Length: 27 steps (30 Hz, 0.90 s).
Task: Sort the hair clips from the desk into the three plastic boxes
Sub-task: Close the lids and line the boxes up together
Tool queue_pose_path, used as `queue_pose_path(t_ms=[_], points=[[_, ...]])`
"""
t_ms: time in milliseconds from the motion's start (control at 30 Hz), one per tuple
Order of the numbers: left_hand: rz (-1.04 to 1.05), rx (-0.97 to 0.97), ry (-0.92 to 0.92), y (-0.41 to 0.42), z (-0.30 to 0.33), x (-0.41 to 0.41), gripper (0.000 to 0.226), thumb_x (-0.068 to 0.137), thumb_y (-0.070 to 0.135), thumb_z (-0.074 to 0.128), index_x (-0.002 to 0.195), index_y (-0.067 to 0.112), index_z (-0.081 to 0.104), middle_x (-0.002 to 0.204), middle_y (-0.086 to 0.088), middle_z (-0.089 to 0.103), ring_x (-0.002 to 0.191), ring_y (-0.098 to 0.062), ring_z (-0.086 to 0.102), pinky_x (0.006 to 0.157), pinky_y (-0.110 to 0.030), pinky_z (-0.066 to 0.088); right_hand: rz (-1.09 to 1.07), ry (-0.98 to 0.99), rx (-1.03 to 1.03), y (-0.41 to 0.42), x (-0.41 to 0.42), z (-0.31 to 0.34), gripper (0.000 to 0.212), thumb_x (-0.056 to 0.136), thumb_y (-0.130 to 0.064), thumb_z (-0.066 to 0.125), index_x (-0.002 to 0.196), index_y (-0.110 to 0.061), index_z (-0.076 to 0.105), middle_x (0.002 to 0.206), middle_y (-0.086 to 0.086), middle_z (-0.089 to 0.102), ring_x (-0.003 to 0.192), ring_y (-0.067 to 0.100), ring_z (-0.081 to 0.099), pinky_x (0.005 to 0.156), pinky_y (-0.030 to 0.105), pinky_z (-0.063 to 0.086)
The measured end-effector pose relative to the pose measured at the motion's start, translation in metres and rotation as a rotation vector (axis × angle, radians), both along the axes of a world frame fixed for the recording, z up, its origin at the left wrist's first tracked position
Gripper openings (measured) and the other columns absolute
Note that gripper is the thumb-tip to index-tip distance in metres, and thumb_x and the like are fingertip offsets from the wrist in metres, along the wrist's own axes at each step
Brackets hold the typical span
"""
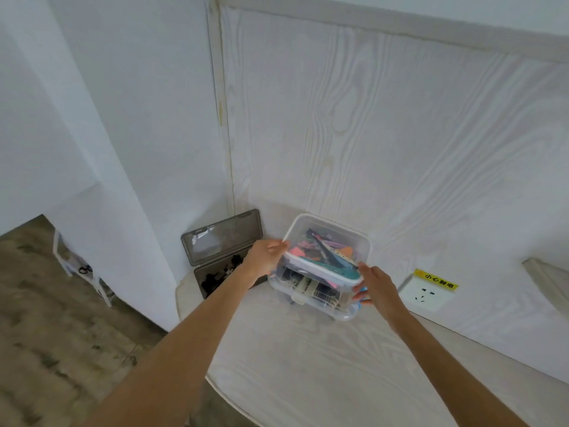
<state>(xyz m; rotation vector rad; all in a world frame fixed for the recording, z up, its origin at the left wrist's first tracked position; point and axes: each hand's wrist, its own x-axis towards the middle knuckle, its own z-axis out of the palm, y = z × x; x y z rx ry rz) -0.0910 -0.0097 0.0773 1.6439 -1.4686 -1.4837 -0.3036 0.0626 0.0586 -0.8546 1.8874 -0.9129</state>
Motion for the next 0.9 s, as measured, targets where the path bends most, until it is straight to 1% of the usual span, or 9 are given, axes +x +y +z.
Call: queue_pose_path(t_ms=[100,233,333,400,500,600,700,767,900], points=[[0.002,-0.224,-0.185,-0.003,0.001,0.026,0.039,0.095,0.038,0.046,0.122,0.013,0.059,0.122,-0.006,0.063,0.106,-0.020,0.061,0.090,-0.029,0.046,-0.059,0.278,-0.053,0.010,-0.003,0.003,0.036,0.091,-0.048,0.045,0.088,-0.011,0.045,0.082,0.008,0.059,0.072,0.027,0.059,0.070,0.037,0.045],[0.092,-0.549,-0.420,-0.017,-0.001,0.074,0.034,0.094,0.015,0.049,0.128,0.016,0.052,0.131,-0.005,0.055,0.118,-0.021,0.052,0.098,-0.030,0.040,-0.079,0.467,-0.342,0.011,0.020,0.031,0.026,0.091,-0.041,0.050,0.088,-0.015,0.046,0.076,-0.002,0.057,0.069,0.024,0.057,0.065,0.032,0.042],[-0.056,-0.614,-0.717,-0.037,-0.005,0.096,0.056,0.089,0.004,0.051,0.141,0.011,0.033,0.147,-0.007,0.035,0.134,-0.024,0.033,0.109,-0.036,0.031,0.184,0.556,-0.403,-0.016,0.058,0.044,0.013,0.094,-0.030,0.049,0.083,-0.022,0.049,0.070,-0.008,0.059,0.063,0.011,0.058,0.057,0.024,0.044],[-0.141,-0.575,-0.875,-0.048,-0.010,0.102,0.067,0.088,0.006,0.054,0.145,0.006,0.020,0.150,-0.011,0.028,0.135,-0.027,0.031,0.110,-0.036,0.030,0.407,0.666,-0.431,-0.042,0.086,0.046,0.010,0.096,-0.025,0.044,0.091,-0.022,0.052,0.076,-0.006,0.061,0.068,0.010,0.059,0.061,0.021,0.044],[-0.197,-0.532,-1.038,-0.057,-0.014,0.108,0.061,0.088,0.011,0.056,0.141,0.005,0.025,0.125,-0.010,0.054,0.110,-0.025,0.054,0.088,-0.032,0.043,0.688,0.841,-0.441,-0.087,0.123,0.042,0.025,0.096,-0.015,0.040,0.119,-0.016,0.047,0.112,0.002,0.059,0.100,0.019,0.058,0.083,0.032,0.049],[-0.257,-0.555,-1.104,-0.063,-0.017,0.119,0.041,0.084,-0.001,0.053,0.123,0.012,0.050,0.111,-0.006,0.059,0.103,-0.023,0.054,0.081,-0.032,0.046,0.894,0.974,-0.290,-0.126,0.152,0.029,0.055,0.091,-0.003,0.043,0.143,-0.011,0.024,0.147,0.011,0.032,0.134,0.027,0.034,0.104,0.039,0.036],[-0.274,-0.568,-1.091,-0.063,-0.021,0.129,0.043,0.083,-0.004,0.055,0.121,0.014,0.055,0.112,-0.005,0.056,0.106,-0.024,0.052,0.079,-0.031,0.047,1.046,1.154,-0.130,-0.148,0.162,0.017,0.072,0.091,-0.004,0.048,0.149,-0.014,0.007,0.157,0.008,0.010,0.145,0.024,0.011,0.117,0.038,0.014],[-0.295,-0.564,-1.098,-0.055,-0.021,0.135,0.044,0.083,-0.004,0.054,0.123,0.015,0.054,0.113,-0.005,0.056,0.105,-0.023,0.052,0.074,-0.030,0.046,1.124,1.233,-0.091,-0.154,0.163,0.010,0.068,0.093,-0.010,0.047,0.149,-0.017,0.008,0.157,0.006,0.012,0.144,0.024,0.013,0.118,0.042,0.010],[-0.299,-0.488,-1.059,-0.029,-0.019,0.157,0.048,0.084,-0.002,0.051,0.126,0.021,0.051,0.113,-0.002,0.055,0.107,-0.023,0.051,0.076,-0.034,0.046,1.180,1.261,-0.288,-0.144,0.173,0.008,0.045,0.094,-0.013,0.043,0.138,-0.019,0.036,0.138,0.006,0.045,0.128,0.026,0.040,0.110,0.040,0.023]])
